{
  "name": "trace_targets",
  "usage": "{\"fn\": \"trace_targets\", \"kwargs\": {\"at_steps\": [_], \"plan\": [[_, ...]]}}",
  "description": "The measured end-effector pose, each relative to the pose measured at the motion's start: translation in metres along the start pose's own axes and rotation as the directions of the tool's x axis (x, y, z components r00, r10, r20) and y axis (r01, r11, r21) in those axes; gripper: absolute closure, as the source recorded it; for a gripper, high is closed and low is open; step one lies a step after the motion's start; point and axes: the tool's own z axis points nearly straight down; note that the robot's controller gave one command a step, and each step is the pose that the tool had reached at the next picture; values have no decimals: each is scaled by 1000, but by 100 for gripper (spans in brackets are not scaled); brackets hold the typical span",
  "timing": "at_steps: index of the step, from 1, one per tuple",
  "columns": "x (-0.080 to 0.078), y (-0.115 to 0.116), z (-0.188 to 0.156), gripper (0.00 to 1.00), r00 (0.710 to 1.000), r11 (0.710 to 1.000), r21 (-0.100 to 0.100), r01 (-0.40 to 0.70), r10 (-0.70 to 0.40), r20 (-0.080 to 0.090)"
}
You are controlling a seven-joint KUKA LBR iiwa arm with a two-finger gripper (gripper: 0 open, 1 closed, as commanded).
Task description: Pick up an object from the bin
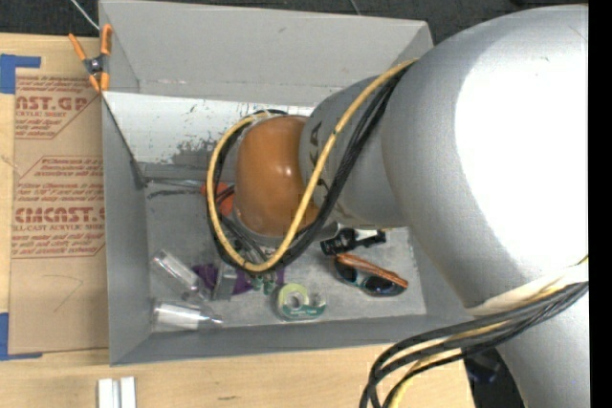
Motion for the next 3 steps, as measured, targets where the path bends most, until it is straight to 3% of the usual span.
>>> {"fn": "trace_targets", "kwargs": {"at_steps": [1,2,3], "plan": [[-6,-2,-2,100,1000,1000,-1,4,-4,0],[1,0,-1,100,1000,1000,-2,-4,4,1],[1,-11,-105,100,999,999,0,35,-35,-4]]}}
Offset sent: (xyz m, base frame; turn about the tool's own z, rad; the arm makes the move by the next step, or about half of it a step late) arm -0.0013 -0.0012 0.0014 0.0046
